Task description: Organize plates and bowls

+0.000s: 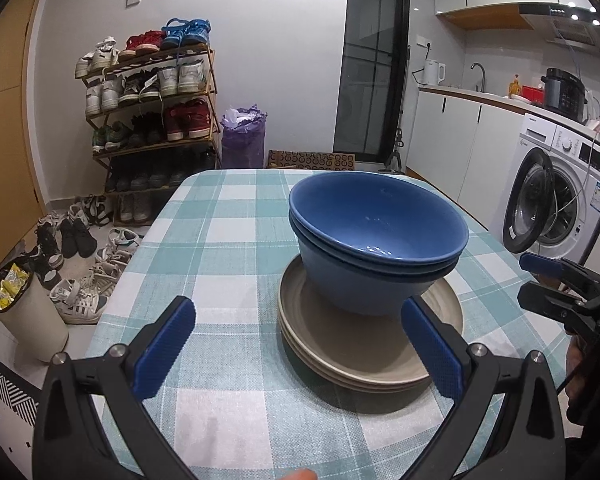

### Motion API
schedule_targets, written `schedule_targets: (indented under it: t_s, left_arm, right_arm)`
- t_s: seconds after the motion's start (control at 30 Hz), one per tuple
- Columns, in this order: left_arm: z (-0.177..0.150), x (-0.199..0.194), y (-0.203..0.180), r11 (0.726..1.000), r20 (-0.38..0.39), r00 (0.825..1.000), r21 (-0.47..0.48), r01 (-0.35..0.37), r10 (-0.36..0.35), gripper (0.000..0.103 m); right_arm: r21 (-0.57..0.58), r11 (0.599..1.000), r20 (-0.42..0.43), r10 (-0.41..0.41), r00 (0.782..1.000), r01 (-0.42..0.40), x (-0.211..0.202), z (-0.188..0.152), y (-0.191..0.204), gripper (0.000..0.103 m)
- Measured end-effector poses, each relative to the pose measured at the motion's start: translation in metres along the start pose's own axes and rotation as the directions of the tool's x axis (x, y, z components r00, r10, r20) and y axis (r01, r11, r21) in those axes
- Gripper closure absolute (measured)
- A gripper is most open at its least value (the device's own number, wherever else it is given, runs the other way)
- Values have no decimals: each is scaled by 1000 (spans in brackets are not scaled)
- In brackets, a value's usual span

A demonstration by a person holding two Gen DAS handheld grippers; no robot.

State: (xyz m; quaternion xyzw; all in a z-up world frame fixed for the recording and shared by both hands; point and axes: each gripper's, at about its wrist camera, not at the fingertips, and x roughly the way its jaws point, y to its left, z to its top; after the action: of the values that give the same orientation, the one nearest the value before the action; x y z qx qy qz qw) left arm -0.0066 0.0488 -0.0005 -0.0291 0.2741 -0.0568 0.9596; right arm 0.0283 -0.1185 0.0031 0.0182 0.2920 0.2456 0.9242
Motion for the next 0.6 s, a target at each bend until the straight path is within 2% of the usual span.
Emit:
schedule_targets:
  t_s: [0.47,0.6]
  left_arm:
    - [-13,-13,-5,999,75,996,-2,-51,51,0]
    - [-15,-11,-8,999,65,997,14,-50,49,0]
  right_arm:
    - [-30,1000,65,-5,998,7,-22,-26,15,1]
    - [-35,999,68,2,998,1,-25,-29,16,1]
